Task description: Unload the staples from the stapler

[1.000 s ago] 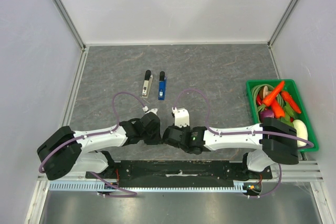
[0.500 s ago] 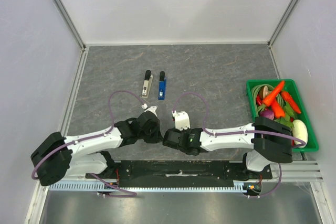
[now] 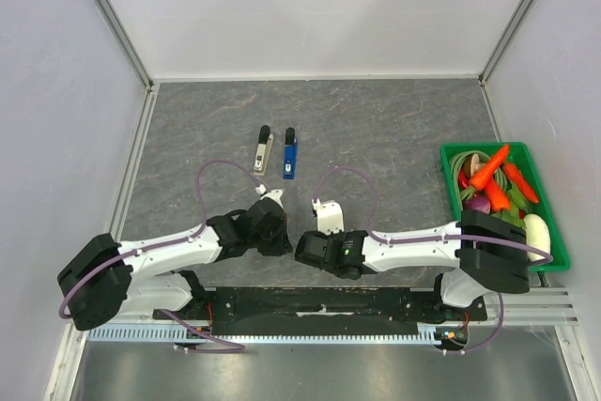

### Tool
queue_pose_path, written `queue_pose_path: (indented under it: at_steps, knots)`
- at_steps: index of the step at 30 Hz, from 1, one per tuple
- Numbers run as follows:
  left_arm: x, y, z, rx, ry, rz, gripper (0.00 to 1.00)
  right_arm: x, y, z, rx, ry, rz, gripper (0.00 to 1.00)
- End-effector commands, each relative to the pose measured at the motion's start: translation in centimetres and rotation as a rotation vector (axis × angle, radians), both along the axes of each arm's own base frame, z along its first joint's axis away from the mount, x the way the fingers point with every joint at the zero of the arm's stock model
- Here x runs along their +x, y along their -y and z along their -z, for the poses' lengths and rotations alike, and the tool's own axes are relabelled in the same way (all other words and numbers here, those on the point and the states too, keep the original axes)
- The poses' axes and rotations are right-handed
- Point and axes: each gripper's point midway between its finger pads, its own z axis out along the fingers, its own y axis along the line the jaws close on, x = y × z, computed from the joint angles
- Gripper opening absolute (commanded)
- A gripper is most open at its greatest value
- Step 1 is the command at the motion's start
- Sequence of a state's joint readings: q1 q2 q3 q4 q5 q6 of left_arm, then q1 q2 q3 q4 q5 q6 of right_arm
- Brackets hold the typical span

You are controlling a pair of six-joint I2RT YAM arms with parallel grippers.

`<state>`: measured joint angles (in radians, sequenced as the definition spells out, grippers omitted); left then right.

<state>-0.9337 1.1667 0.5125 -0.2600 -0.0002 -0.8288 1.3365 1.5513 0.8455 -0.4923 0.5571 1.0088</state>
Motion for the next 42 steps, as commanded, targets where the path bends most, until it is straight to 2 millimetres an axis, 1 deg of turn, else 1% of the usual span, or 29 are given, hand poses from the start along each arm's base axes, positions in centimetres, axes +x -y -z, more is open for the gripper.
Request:
queue_pose_path:
  at_steps: [1, 5, 9, 13, 17, 25, 28, 30, 32, 33, 36, 37, 38, 39, 42]
  knots:
    - [0.8, 0.4, -0.2, 0.032, 0.039, 0.031, 0.02, -0.2, -0.5, 0.3, 0.032, -0.006, 0.012, 0.00]
    - [0.8, 0.6, 0.6, 0.047, 0.025, 0.046, 0.02, -0.2, -1.3, 0.8, 0.033, -0.019, 0.002, 0.00]
    - [0.8, 1.0, 1.2, 0.050, 0.013, 0.052, 0.02, -0.2, -2.2, 0.8, 0.044, -0.020, -0.010, 0.00]
    - [0.4, 1.8, 1.7, 0.025, -0.018, 0.076, 0.02, -0.1, -2.8, 0.9, 0.053, -0.019, -0.018, 0.00]
    - [0.3, 2.5, 1.9, 0.001, -0.034, 0.087, 0.02, 0.0, -3.6, 0.6, 0.079, -0.015, -0.030, 0.00]
    - [-0.4, 3.2, 2.4, -0.005, -0.052, 0.104, 0.02, 0.3, -5.5, -0.2, 0.119, -0.008, -0.057, 0.00]
    - [-0.3, 3.0, 2.2, 0.000, -0.046, 0.096, 0.02, 0.5, -5.1, -0.4, 0.101, 0.003, -0.058, 0.00]
    - [-0.1, 2.7, 2.1, 0.016, -0.034, 0.089, 0.02, 0.9, -4.2, -0.5, 0.086, 0.014, -0.044, 0.00]
    - [0.2, 2.3, 1.8, 0.038, -0.012, 0.089, 0.02, 1.4, -3.3, -1.3, 0.086, 0.031, -0.027, 0.00]
    - [0.4, 2.2, 1.6, 0.047, -0.002, 0.091, 0.02, 1.6, -2.8, -1.6, 0.084, 0.039, -0.020, 0.02]
    - [1.2, 2.1, 0.7, 0.070, 0.035, 0.089, 0.02, 2.3, -1.3, -3.0, 0.062, 0.083, 0.001, 0.15]
    - [1.4, 2.0, 0.4, 0.074, 0.045, 0.082, 0.03, 2.5, -0.8, -3.5, 0.051, 0.098, 0.009, 0.20]
    - [1.7, 2.0, 0.0, 0.079, 0.059, 0.079, 0.07, 2.9, -0.3, -4.0, 0.041, 0.117, 0.018, 0.27]
    - [1.9, 2.0, -0.5, 0.080, 0.073, 0.075, 0.09, 3.1, 0.2, -4.5, 0.030, 0.130, 0.022, 0.30]
    - [2.7, 1.5, -1.5, 0.104, 0.111, 0.054, 0.12, 3.9, 1.7, -5.6, -0.012, 0.178, 0.045, 0.43]
